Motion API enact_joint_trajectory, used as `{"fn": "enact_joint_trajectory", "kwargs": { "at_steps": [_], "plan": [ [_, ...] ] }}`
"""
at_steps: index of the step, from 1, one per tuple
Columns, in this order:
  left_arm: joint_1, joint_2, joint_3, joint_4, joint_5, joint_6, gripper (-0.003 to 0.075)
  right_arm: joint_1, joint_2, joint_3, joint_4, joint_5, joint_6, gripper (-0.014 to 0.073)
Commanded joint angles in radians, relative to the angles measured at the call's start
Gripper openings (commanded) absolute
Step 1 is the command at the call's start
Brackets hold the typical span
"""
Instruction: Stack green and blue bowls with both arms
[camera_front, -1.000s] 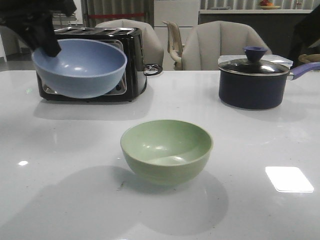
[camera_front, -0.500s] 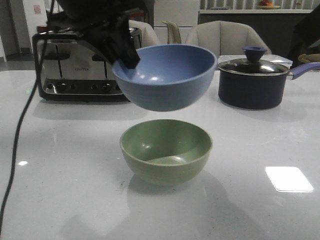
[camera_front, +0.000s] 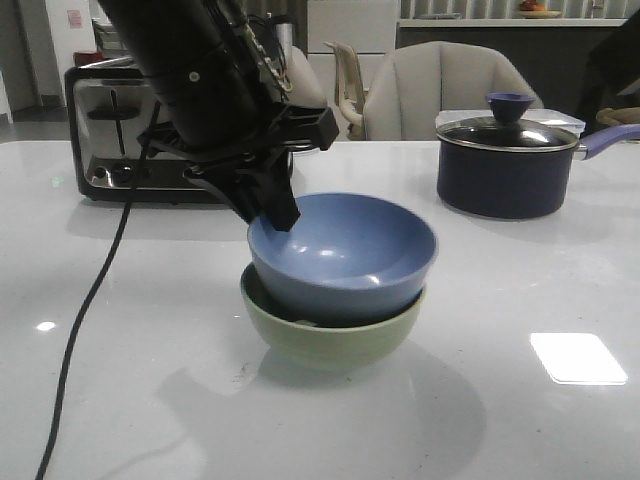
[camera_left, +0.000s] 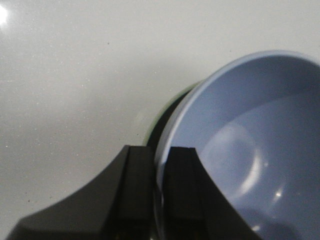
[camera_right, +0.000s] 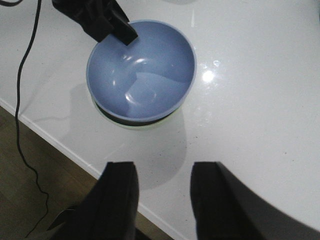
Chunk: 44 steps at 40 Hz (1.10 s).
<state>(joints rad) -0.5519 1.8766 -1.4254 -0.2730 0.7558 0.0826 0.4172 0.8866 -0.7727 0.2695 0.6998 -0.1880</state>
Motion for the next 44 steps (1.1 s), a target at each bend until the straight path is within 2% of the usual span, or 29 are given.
{"fn": "enact_joint_trajectory", "kwargs": {
  "at_steps": [1,5,8,17,25,41,44],
  "plan": [
    [-0.006,-0.052,-0.036,-0.003,-0.041,0.001,0.0285,-0.001,-0.015,-0.027,0.005,-0.055,-0.011,0.039],
    [-0.006,-0.061,-0.04,0.011,-0.033,0.001,0.0388,-0.001,-0.015,-0.027,0.005,-0.055,-0.011,0.039],
    [-0.006,-0.083,-0.044,0.018,-0.028,-0.001,0.0412,-0.001,-0.015,-0.027,0.005,-0.055,-0.011,0.039],
    [-0.006,-0.243,-0.042,0.035,0.039,-0.001,0.0408,-0.001,-0.015,-0.027,0.005,-0.055,-0.011,0.039],
    [-0.042,-0.449,0.045,0.074,0.021,-0.001,0.0408,-0.001,-0.015,-0.027,0.005,-0.055,-0.011,0.039],
    [-0.064,-0.958,0.416,0.184,-0.038,-0.001,0.0408,-0.001,-0.015,-0.027,0.005,-0.056,-0.011,0.039],
    [-0.064,-1.051,0.487,0.2,-0.053,-0.001,0.0408,-0.001,-0.015,-0.027,-0.027,-0.052,-0.011,0.039]
  ]
}}
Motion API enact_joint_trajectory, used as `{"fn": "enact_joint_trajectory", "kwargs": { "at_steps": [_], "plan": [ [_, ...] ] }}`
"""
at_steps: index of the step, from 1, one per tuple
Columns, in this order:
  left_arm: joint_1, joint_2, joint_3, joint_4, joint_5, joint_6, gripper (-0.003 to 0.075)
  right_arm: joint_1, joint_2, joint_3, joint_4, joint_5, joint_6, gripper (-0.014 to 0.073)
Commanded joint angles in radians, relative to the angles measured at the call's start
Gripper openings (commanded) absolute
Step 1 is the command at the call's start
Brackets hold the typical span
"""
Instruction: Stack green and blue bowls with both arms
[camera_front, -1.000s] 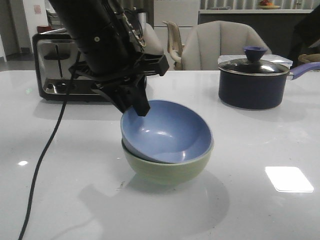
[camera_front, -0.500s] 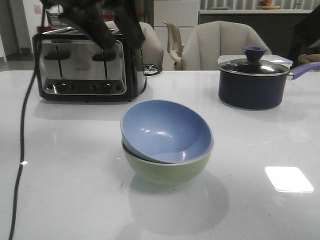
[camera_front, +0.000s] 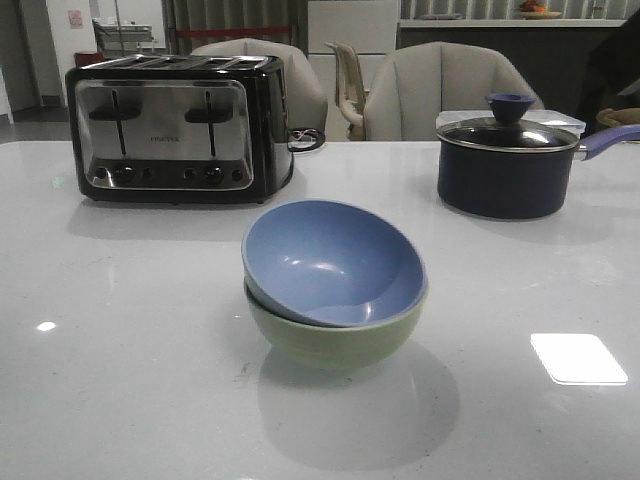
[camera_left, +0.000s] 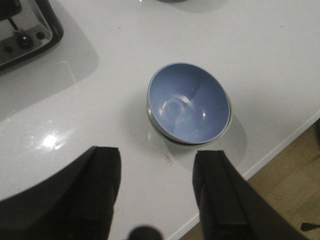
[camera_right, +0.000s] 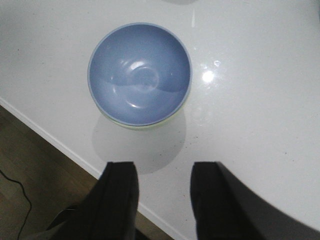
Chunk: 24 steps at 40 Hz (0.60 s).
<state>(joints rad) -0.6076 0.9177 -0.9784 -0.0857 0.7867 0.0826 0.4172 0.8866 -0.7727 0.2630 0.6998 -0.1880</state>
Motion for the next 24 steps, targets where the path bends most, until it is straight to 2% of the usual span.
{"fn": "enact_joint_trajectory", "kwargs": {
  "at_steps": [1,6,11,21,24],
  "plan": [
    [-0.008,-0.116,0.066,0.015,-0.086,-0.001,0.0408,-0.001,-0.015,-0.027,-0.047,-0.044,-0.011,0.039],
    [-0.008,-0.249,0.153,0.015,-0.098,-0.001,0.0408,-0.008,-0.015,-0.027,-0.144,-0.001,0.041,0.0377],
    [-0.008,-0.338,0.209,0.015,-0.098,-0.001,0.0408,-0.012,-0.055,-0.02,-0.207,0.033,0.117,0.0312],
    [-0.008,-0.387,0.241,0.015,-0.094,-0.001,0.0404,-0.012,-0.173,0.06,-0.21,0.043,0.128,0.0249],
    [-0.008,-0.387,0.245,0.015,-0.096,-0.001,0.0374,-0.012,-0.19,0.079,-0.21,0.043,0.128,0.0199]
  ]
}}
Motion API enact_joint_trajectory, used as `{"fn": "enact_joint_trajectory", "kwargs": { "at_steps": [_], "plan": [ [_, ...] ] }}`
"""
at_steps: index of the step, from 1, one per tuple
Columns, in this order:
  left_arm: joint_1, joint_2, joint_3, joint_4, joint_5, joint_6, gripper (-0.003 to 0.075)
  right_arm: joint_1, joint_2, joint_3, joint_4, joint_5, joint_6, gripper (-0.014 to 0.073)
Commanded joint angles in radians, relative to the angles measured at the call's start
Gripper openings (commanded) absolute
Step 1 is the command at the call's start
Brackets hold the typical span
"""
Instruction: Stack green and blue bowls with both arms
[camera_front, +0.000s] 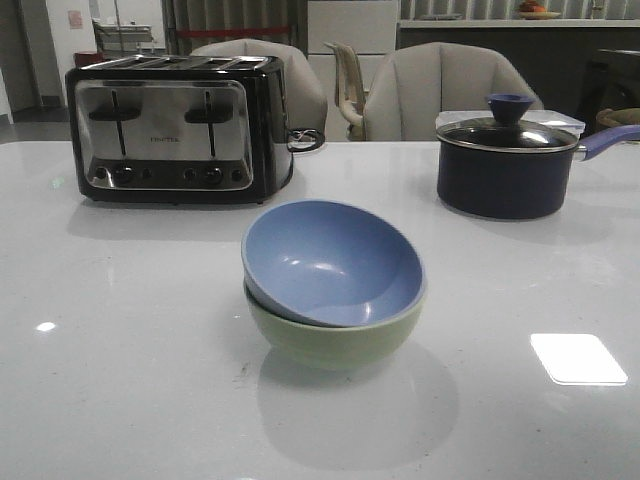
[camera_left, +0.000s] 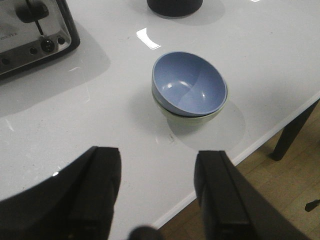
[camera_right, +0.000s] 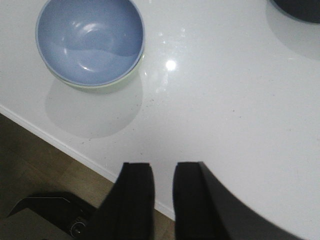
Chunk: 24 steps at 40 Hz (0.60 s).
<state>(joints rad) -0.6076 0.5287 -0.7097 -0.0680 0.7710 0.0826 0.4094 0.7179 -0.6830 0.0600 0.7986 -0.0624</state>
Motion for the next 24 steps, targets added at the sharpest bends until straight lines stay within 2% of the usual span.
{"fn": "enact_joint_trajectory", "kwargs": {
  "at_steps": [1,6,10,24],
  "plan": [
    [-0.008,0.002,-0.022,-0.003,-0.08,-0.001,0.0349,-0.004,-0.024,-0.005,-0.007,-0.056,0.003,0.0171],
    [-0.008,0.002,-0.022,-0.003,-0.082,-0.001,0.0204,-0.004,-0.027,0.008,-0.007,-0.054,0.003,0.0038],
    [-0.008,0.002,-0.022,-0.003,-0.082,-0.001,0.0102,-0.004,-0.027,0.008,-0.007,-0.056,0.003,0.0037],
    [-0.008,0.003,-0.022,-0.003,-0.082,-0.001,0.0101,-0.004,-0.027,0.008,-0.005,-0.035,0.003,0.0034]
  ]
}}
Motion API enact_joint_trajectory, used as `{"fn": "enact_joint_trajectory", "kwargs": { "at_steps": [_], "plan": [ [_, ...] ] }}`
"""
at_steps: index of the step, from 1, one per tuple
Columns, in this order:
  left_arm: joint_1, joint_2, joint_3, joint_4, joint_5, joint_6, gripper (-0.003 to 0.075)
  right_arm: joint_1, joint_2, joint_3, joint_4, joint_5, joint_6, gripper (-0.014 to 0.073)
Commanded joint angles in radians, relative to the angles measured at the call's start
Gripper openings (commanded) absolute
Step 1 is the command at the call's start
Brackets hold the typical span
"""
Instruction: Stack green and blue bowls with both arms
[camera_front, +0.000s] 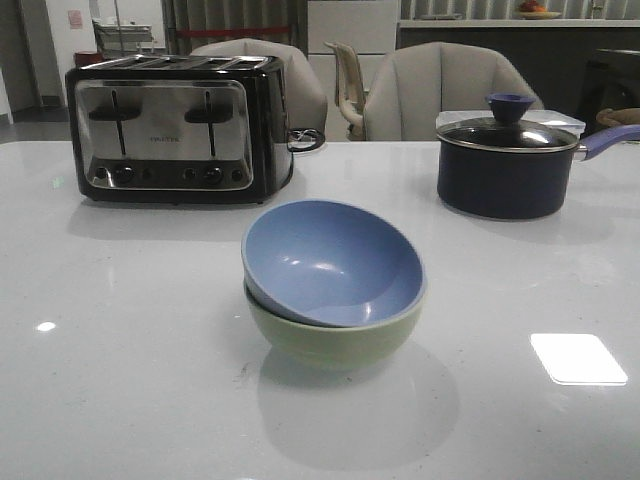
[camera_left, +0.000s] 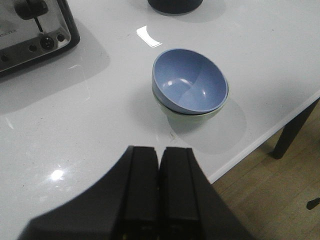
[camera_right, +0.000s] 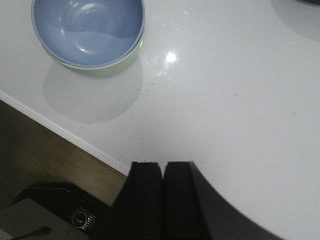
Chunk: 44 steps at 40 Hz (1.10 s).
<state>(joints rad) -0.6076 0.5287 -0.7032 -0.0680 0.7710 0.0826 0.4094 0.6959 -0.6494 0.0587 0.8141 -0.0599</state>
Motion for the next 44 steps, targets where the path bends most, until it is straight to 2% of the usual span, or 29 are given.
{"fn": "enact_joint_trajectory", "kwargs": {
  "at_steps": [1,12,15,22,26,33,36,44],
  "plan": [
    [-0.008,0.003,-0.028,-0.003,-0.082,-0.001,0.0101,-0.004,-0.005,-0.026,-0.003,-0.051,0.0,0.0034],
    [-0.006,-0.02,-0.011,-0.003,-0.1,-0.001,0.0101,-0.004,-0.005,-0.026,-0.003,-0.051,0.0,0.0034],
    [0.034,-0.049,0.012,-0.001,-0.123,0.0,0.0101,-0.004,-0.005,-0.026,-0.003,-0.051,0.0,0.0034],
    [0.196,-0.162,0.173,0.019,-0.327,0.0,0.0101,-0.004,-0.005,-0.026,-0.003,-0.051,0.0,0.0034],
    [0.284,-0.258,0.314,0.019,-0.504,0.0,0.0101,-0.004,-0.005,-0.026,-0.003,-0.051,0.0,0.0034],
    [0.41,-0.424,0.555,0.009,-0.719,-0.003,0.0101,-0.004,-0.005,-0.026,-0.003,-0.051,0.0,0.0034],
    [0.448,-0.485,0.622,-0.012,-0.771,-0.003,0.0101,-0.004,-0.005,-0.026,-0.003,-0.051,0.0,0.0034],
    [0.545,-0.556,0.712,-0.012,-0.799,-0.003,0.0101,-0.004,-0.005,-0.026,-0.003,-0.051,0.0,0.0034]
  ]
}}
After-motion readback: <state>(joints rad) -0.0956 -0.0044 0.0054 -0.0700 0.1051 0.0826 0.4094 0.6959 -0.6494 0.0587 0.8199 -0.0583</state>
